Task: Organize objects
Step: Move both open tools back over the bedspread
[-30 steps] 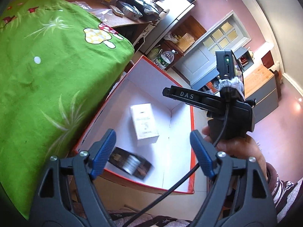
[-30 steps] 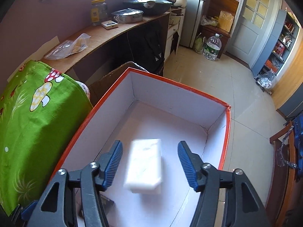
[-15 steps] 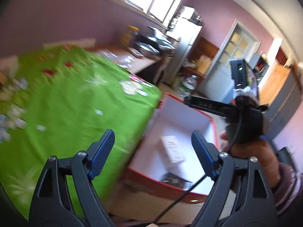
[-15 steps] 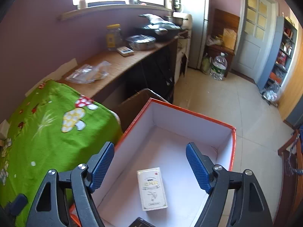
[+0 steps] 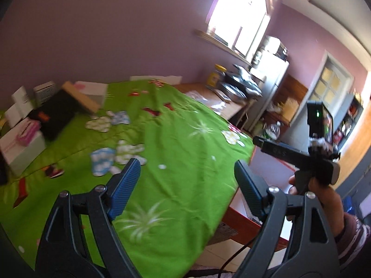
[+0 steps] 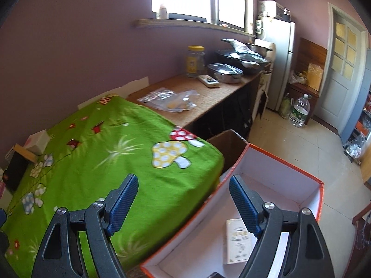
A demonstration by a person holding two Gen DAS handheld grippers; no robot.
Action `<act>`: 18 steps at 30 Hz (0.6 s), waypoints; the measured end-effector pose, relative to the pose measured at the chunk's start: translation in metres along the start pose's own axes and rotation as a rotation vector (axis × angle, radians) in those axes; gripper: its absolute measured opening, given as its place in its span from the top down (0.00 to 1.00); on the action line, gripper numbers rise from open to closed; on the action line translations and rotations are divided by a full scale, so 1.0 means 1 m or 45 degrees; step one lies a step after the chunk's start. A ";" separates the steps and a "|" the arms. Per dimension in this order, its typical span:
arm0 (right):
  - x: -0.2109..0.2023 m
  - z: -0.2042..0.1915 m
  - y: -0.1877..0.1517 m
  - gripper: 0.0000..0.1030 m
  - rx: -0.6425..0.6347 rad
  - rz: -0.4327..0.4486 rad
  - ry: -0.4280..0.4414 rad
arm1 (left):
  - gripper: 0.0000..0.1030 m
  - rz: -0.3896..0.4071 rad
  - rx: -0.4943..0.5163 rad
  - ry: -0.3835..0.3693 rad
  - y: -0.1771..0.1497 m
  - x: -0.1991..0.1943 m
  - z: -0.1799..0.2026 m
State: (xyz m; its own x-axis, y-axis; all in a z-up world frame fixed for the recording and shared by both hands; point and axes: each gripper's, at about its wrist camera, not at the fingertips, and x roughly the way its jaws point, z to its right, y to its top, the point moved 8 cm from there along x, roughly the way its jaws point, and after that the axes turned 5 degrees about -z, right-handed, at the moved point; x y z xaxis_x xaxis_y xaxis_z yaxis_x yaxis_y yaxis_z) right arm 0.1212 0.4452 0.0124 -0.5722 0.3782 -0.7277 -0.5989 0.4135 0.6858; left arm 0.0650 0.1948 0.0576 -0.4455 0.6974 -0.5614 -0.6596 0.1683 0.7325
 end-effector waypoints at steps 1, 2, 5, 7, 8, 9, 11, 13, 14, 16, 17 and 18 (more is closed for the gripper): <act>-0.001 -0.007 0.000 0.20 -0.013 0.003 0.006 | 0.17 0.004 -0.031 0.001 0.001 -0.004 -0.010; -0.001 -0.013 0.001 0.20 -0.024 0.007 0.015 | 0.17 0.009 -0.047 0.005 0.000 -0.006 -0.015; -0.003 -0.028 0.001 0.20 -0.047 0.019 0.039 | 0.17 0.023 -0.122 0.005 -0.002 -0.013 -0.038; -0.002 -0.038 0.001 0.19 -0.068 0.019 0.041 | 0.17 0.025 -0.178 -0.002 -0.004 -0.016 -0.053; -0.001 -0.043 0.001 0.19 -0.081 0.016 0.049 | 0.17 0.023 -0.203 0.000 -0.006 -0.017 -0.062; -0.001 -0.049 0.000 0.19 -0.094 0.009 0.067 | 0.17 0.020 -0.224 0.006 -0.008 -0.018 -0.070; 0.000 -0.060 -0.001 0.19 -0.110 -0.001 0.100 | 0.17 0.016 -0.271 0.015 -0.010 -0.019 -0.086; 0.000 -0.071 -0.002 0.19 -0.130 -0.004 0.138 | 0.17 0.011 -0.318 0.023 -0.012 -0.020 -0.101; 0.001 -0.077 -0.003 0.19 -0.145 -0.006 0.147 | 0.17 0.012 -0.337 0.034 -0.012 -0.020 -0.110; 0.001 -0.091 -0.004 0.19 -0.187 0.000 0.160 | 0.17 0.016 -0.361 0.059 -0.011 -0.023 -0.123; 0.001 -0.097 -0.005 0.19 -0.204 0.003 0.179 | 0.17 0.008 -0.372 0.065 -0.011 -0.025 -0.129; 0.001 -0.103 -0.005 0.19 -0.220 0.003 0.199 | 0.17 0.000 -0.378 0.070 -0.010 -0.026 -0.134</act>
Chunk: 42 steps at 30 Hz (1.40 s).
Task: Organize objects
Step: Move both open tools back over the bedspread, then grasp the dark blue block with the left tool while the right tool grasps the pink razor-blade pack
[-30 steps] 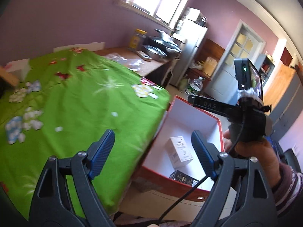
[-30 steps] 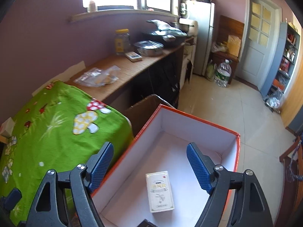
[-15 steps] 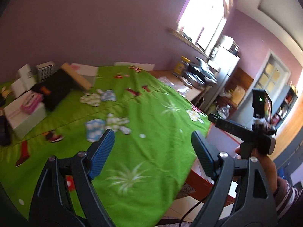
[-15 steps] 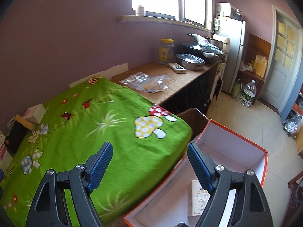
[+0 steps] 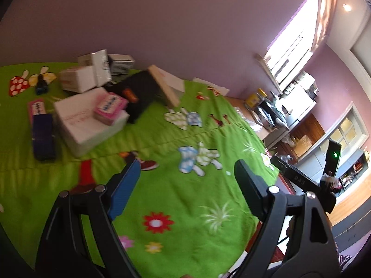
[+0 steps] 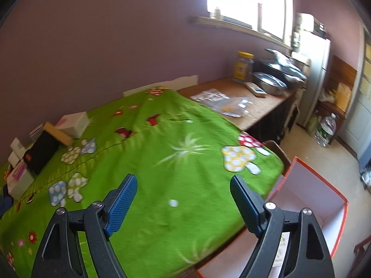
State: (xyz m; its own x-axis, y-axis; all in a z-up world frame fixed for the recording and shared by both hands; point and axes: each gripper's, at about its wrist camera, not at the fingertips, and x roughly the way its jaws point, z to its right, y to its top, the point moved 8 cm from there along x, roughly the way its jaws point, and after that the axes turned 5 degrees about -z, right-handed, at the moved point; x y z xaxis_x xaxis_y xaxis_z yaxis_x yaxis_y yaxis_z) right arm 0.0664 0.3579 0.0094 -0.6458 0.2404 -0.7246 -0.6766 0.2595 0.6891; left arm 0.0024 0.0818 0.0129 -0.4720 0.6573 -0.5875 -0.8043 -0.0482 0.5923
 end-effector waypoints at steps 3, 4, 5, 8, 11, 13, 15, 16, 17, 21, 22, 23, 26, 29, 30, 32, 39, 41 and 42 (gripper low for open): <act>0.004 -0.018 0.002 0.19 -0.038 -0.005 0.022 | 0.17 -0.025 0.002 0.056 0.012 -0.004 -0.016; 0.006 -0.024 0.002 0.19 -0.047 -0.010 0.038 | 0.17 -0.033 0.006 0.069 0.016 -0.005 -0.020; 0.007 -0.032 0.003 0.19 -0.055 -0.017 0.067 | 0.17 -0.044 0.005 0.080 0.021 -0.007 -0.026; 0.013 -0.053 0.005 0.19 -0.072 -0.045 0.147 | 0.17 -0.052 -0.001 0.169 0.037 -0.016 -0.046; 0.018 -0.080 0.009 0.19 -0.121 -0.074 0.226 | 0.17 -0.036 -0.029 0.215 0.054 -0.023 -0.066; 0.019 -0.098 0.012 0.19 -0.157 -0.078 0.283 | 0.17 -0.039 -0.050 0.244 0.063 -0.022 -0.081; 0.020 -0.118 0.014 0.19 -0.196 -0.081 0.339 | 0.18 -0.048 -0.063 0.274 0.070 -0.019 -0.094; 0.020 -0.129 0.015 0.19 -0.221 -0.081 0.362 | 0.18 -0.061 -0.057 0.281 0.073 -0.016 -0.100; 0.020 -0.137 0.016 0.19 -0.240 -0.081 0.379 | 0.19 -0.072 -0.073 0.301 0.075 -0.014 -0.109; 0.020 -0.161 0.022 0.19 -0.308 -0.068 0.420 | 0.25 -0.046 -0.169 0.376 0.087 -0.019 -0.142; 0.021 -0.166 0.023 0.19 -0.318 -0.068 0.426 | 0.27 -0.030 -0.214 0.386 0.091 -0.022 -0.153; 0.022 -0.169 0.024 0.19 -0.318 -0.072 0.434 | 0.31 -0.012 -0.245 0.424 0.096 -0.024 -0.164; 0.030 -0.176 0.028 0.19 -0.309 -0.090 0.465 | 0.37 0.026 -0.366 0.508 0.105 -0.023 -0.195; 0.048 -0.187 0.034 0.19 -0.330 -0.110 0.452 | 0.43 0.014 -0.452 0.522 0.103 -0.008 -0.213; 0.052 -0.190 0.036 0.19 -0.338 -0.118 0.461 | 0.46 0.007 -0.472 0.513 0.102 -0.003 -0.216; 0.062 -0.198 0.037 0.19 -0.357 -0.143 0.471 | 0.51 -0.013 -0.492 0.511 0.099 0.008 -0.218; 0.083 -0.211 0.043 0.19 -0.408 -0.161 0.446 | 0.56 -0.116 -0.332 0.353 0.094 0.048 -0.174; 0.084 -0.211 0.044 0.19 -0.410 -0.156 0.449 | 0.56 -0.164 -0.266 0.310 0.087 0.058 -0.157; 0.084 -0.211 0.044 0.19 -0.408 -0.153 0.453 | 0.56 -0.177 -0.243 0.300 0.084 0.061 -0.150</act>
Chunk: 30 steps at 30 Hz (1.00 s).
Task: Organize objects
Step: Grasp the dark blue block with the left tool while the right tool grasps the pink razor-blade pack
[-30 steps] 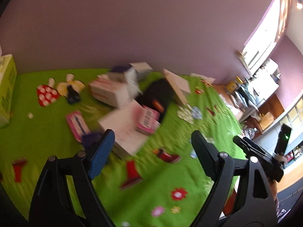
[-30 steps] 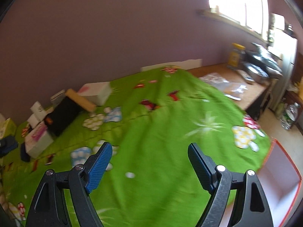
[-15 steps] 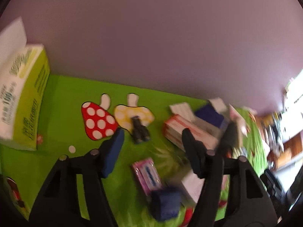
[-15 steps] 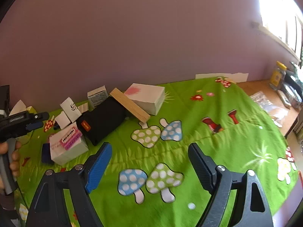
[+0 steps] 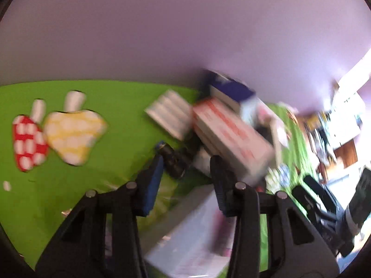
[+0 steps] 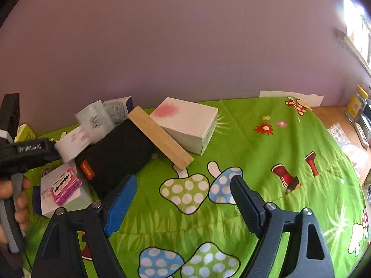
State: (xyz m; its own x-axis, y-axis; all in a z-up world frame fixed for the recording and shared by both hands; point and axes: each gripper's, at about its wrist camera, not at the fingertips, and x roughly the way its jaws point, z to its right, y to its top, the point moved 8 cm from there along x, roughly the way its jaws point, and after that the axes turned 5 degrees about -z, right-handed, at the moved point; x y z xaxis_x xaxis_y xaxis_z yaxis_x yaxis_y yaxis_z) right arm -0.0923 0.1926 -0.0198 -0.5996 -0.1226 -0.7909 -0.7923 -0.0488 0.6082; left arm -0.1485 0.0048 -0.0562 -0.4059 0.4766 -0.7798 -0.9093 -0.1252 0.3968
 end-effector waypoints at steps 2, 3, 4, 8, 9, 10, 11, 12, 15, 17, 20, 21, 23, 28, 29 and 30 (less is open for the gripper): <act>0.000 0.001 0.000 0.19 0.003 0.001 0.016 | 0.56 -0.018 0.049 -0.010 -0.008 0.001 0.011; 0.001 0.001 0.000 0.19 0.002 -0.002 0.017 | 0.56 -0.021 0.055 -0.023 -0.010 -0.001 0.013; 0.002 0.001 0.000 0.19 0.000 -0.006 0.014 | 0.56 -0.027 0.055 -0.039 -0.013 -0.004 0.015; 0.002 0.000 -0.001 0.19 0.004 -0.015 0.024 | 0.56 -0.088 0.069 -0.101 -0.027 -0.012 0.024; 0.000 -0.001 -0.001 0.19 0.008 -0.017 0.035 | 0.56 -0.101 0.076 -0.115 -0.031 -0.014 0.027; -0.001 -0.003 -0.002 0.19 0.010 -0.019 0.049 | 0.56 -0.114 0.082 -0.135 -0.035 -0.017 0.028; -0.003 -0.006 -0.003 0.19 0.011 -0.020 0.066 | 0.55 -0.132 0.078 -0.173 -0.023 -0.019 0.029; -0.005 -0.009 -0.003 0.19 0.009 -0.019 0.077 | 0.53 -0.149 0.065 -0.225 -0.026 -0.023 0.030; -0.010 -0.018 -0.005 0.19 0.003 -0.023 0.106 | 0.41 -0.109 0.048 -0.236 -0.024 -0.041 0.028; -0.012 -0.022 -0.004 0.19 0.015 -0.024 0.138 | 0.38 -0.049 0.045 -0.207 -0.019 -0.057 0.020; -0.013 -0.029 -0.002 0.19 0.010 -0.021 0.147 | 0.38 -0.014 0.020 -0.183 -0.015 -0.072 0.011; -0.013 -0.031 -0.003 0.19 0.007 -0.023 0.151 | 0.38 -0.009 0.027 -0.163 -0.015 -0.075 0.006; -0.013 -0.036 -0.004 0.19 0.005 -0.027 0.162 | 0.38 -0.001 0.038 -0.095 -0.019 -0.078 -0.002; -0.024 -0.047 -0.017 0.19 -0.002 -0.027 0.168 | 0.38 0.018 0.047 0.053 -0.035 -0.097 -0.030; -0.026 -0.050 -0.021 0.19 -0.008 -0.029 0.170 | 0.38 0.019 0.061 0.092 -0.039 -0.099 -0.032; -0.028 -0.053 -0.024 0.19 -0.016 -0.030 0.173 | 0.38 0.010 0.070 0.113 -0.041 -0.097 -0.031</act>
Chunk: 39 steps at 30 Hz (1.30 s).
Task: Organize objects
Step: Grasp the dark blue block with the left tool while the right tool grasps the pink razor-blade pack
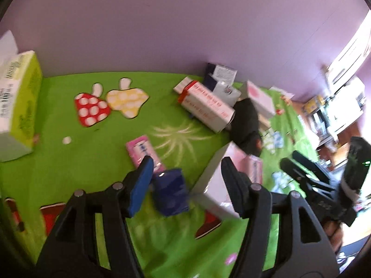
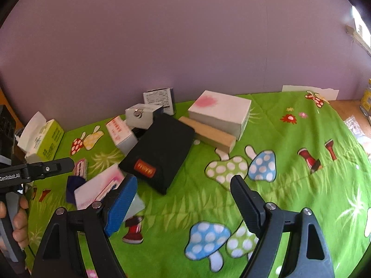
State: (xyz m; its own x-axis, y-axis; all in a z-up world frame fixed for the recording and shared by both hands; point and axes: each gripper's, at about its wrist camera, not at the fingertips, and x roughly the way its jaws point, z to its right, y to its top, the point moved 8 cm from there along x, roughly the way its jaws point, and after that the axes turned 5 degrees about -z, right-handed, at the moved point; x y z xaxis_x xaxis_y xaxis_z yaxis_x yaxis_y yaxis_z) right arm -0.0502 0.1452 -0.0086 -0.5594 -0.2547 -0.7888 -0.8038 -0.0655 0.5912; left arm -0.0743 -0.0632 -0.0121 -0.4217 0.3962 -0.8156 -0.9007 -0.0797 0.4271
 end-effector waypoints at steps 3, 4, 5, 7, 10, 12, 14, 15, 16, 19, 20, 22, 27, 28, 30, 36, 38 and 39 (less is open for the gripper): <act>-0.005 -0.010 -0.011 0.19 -0.040 -0.003 -0.018 | 0.38 -0.036 0.010 0.034 -0.009 0.012 0.007; -0.006 -0.014 -0.013 0.19 -0.058 -0.006 -0.019 | 0.38 -0.045 0.007 0.046 -0.011 0.015 0.006; -0.007 -0.018 -0.016 0.19 -0.079 -0.007 -0.019 | 0.38 -0.057 0.003 0.059 -0.015 0.021 0.007; -0.009 -0.024 -0.021 0.19 -0.103 -0.014 -0.029 | 0.37 -0.078 0.000 0.055 -0.021 0.029 0.006; -0.007 -0.030 -0.025 0.19 -0.091 -0.034 -0.006 | 0.43 -0.077 0.007 0.013 -0.020 0.031 0.007; -0.004 -0.036 -0.028 0.19 -0.068 -0.059 0.025 | 0.51 -0.083 0.011 -0.026 -0.020 0.031 0.009; 0.000 -0.041 -0.028 0.19 -0.026 -0.078 0.068 | 0.53 -0.082 0.005 -0.051 -0.020 0.032 0.009; 0.001 -0.043 -0.026 0.19 0.004 -0.082 0.083 | 0.54 -0.079 0.001 -0.061 -0.020 0.032 0.008; 0.003 -0.044 -0.025 0.19 0.034 -0.089 0.092 | 0.54 -0.078 0.001 -0.070 -0.020 0.032 0.008; 0.010 -0.048 -0.019 0.19 0.111 -0.103 0.089 | 0.62 -0.061 0.005 -0.087 -0.021 0.029 0.007; 0.014 -0.049 -0.018 0.19 0.126 -0.111 0.061 | 0.67 -0.056 0.004 -0.093 -0.021 0.027 0.006; 0.019 -0.054 -0.014 0.19 0.128 -0.107 0.018 | 0.74 -0.055 0.008 -0.091 -0.020 0.026 0.004; 0.037 -0.062 -0.013 0.27 0.102 -0.123 -0.061 | 0.67 -0.073 0.007 -0.068 -0.025 0.028 0.001; 0.038 -0.061 -0.014 0.31 0.096 -0.121 -0.069 | 0.63 -0.069 0.025 -0.064 -0.027 0.026 0.002; 0.036 -0.060 -0.014 0.44 0.102 -0.110 -0.035 | 0.45 -0.063 0.071 -0.032 -0.032 0.022 0.005; 0.026 -0.056 -0.014 0.71 0.054 -0.086 -0.041 | 0.42 -0.047 0.208 0.087 -0.040 0.026 0.015; 0.021 -0.052 -0.017 0.71 0.050 -0.080 -0.045 | 0.47 -0.054 0.237 0.096 -0.040 0.029 0.013; 0.019 -0.051 -0.018 0.71 0.047 -0.076 -0.050 | 0.56 -0.060 0.248 0.098 -0.040 0.032 0.014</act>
State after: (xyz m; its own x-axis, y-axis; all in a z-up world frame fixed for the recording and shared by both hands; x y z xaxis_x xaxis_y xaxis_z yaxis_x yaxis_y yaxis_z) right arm -0.0358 0.0927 -0.0259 -0.5174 -0.2133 -0.8288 -0.8423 -0.0439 0.5371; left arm -0.0500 -0.0350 -0.0496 -0.3930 0.3237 -0.8607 -0.8857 0.1183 0.4489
